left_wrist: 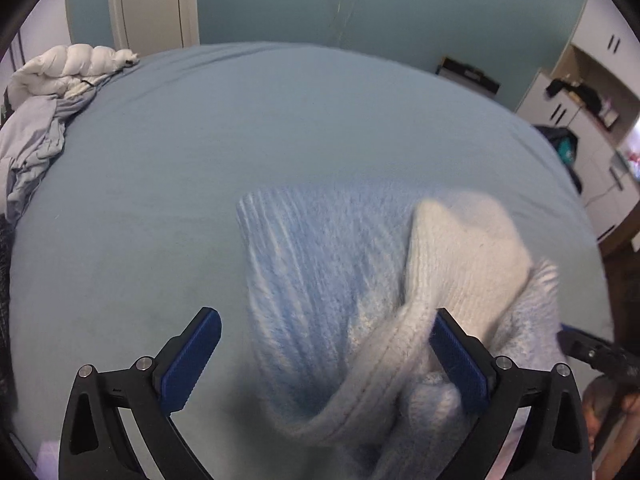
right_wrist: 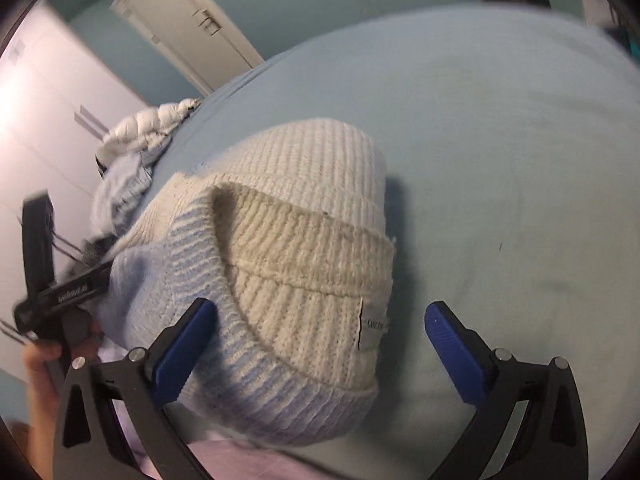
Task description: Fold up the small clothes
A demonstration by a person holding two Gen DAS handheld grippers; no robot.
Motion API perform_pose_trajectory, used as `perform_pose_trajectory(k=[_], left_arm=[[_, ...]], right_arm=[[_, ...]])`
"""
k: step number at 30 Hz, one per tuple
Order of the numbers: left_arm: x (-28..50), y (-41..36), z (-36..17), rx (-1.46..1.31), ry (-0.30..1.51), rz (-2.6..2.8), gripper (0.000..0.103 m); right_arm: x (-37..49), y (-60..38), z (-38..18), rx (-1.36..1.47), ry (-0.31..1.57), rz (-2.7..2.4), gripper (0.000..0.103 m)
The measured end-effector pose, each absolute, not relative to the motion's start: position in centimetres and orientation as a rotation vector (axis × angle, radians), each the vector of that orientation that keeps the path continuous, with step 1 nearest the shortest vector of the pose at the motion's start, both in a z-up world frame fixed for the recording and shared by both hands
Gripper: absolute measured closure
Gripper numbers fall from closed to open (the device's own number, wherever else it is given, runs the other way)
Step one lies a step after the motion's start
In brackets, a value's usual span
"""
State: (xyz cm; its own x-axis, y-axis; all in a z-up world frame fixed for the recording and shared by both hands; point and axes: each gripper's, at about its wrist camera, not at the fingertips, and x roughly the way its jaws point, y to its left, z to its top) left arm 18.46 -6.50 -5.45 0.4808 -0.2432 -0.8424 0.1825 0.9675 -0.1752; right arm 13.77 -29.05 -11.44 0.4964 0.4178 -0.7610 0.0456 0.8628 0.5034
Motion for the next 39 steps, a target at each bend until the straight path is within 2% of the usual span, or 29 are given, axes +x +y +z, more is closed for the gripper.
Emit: perform_pose_trajectory(k=[2,6,11,15,16,18,21,24,26,27,30,34,39], left_arm=[[18.5,-4.8,-3.5,-0.084,0.994,-0.237,0.000],[19.4,-0.8,-2.1,-0.137,0.971,-0.179,0.000],[21.5,2.3,-8.1,-0.271,1.143,-0.217,0.000],[23.0,1.7,-13.6,-0.394,1.244,-0.352,0.000],[23.5,1.8,-15.0,-0.440,1.274,-0.362,0.000],[24.0,1.8,-17.0,-0.534,1.311,-0.371,0.000],[25.0,1.8,-19.0,-0.605,1.361,-0.367,0.000],[25.9,1.4,-19.8,-0.637,1.391,-0.403,0.000],[26.0,0.9,-20.0,-0.676,1.402,-0.472,0.022],[26.2,0.9,-20.1,-0.734,1.395,-0.532,0.053],[26.2,-0.1,-18.7,-0.678,1.357,-0.584,0.078],[27.0,-1.4,-16.9,-0.616,1.344,-0.570,0.085],[29.0,-3.4,-14.0,-0.549,1.277,-0.562,0.088]], right_arm=[[13.7,-29.9,-11.1,0.588,1.054,0.280,0.001],[15.0,-31.9,-10.0,0.782,0.968,0.348,0.001],[15.8,-35.8,-12.4,0.895,1.054,0.397,0.001],[17.7,-35.1,-17.1,0.999,1.172,0.466,0.001],[17.7,-34.9,-17.7,1.044,1.122,0.459,0.001],[18.2,-34.1,-19.8,1.055,1.183,0.469,0.001],[18.7,-33.0,-24.3,1.358,1.170,0.620,0.001],[18.6,-31.8,-24.9,1.419,1.079,0.668,0.001],[18.8,-30.8,-23.7,1.345,1.062,0.661,0.001],[19.0,-30.3,-23.0,1.303,1.063,0.658,0.001],[19.4,-28.9,-21.8,1.257,1.061,0.664,0.002],[19.4,-28.2,-19.0,1.136,1.052,0.712,0.004],[20.6,-28.0,-13.9,0.974,0.975,0.711,0.004]])
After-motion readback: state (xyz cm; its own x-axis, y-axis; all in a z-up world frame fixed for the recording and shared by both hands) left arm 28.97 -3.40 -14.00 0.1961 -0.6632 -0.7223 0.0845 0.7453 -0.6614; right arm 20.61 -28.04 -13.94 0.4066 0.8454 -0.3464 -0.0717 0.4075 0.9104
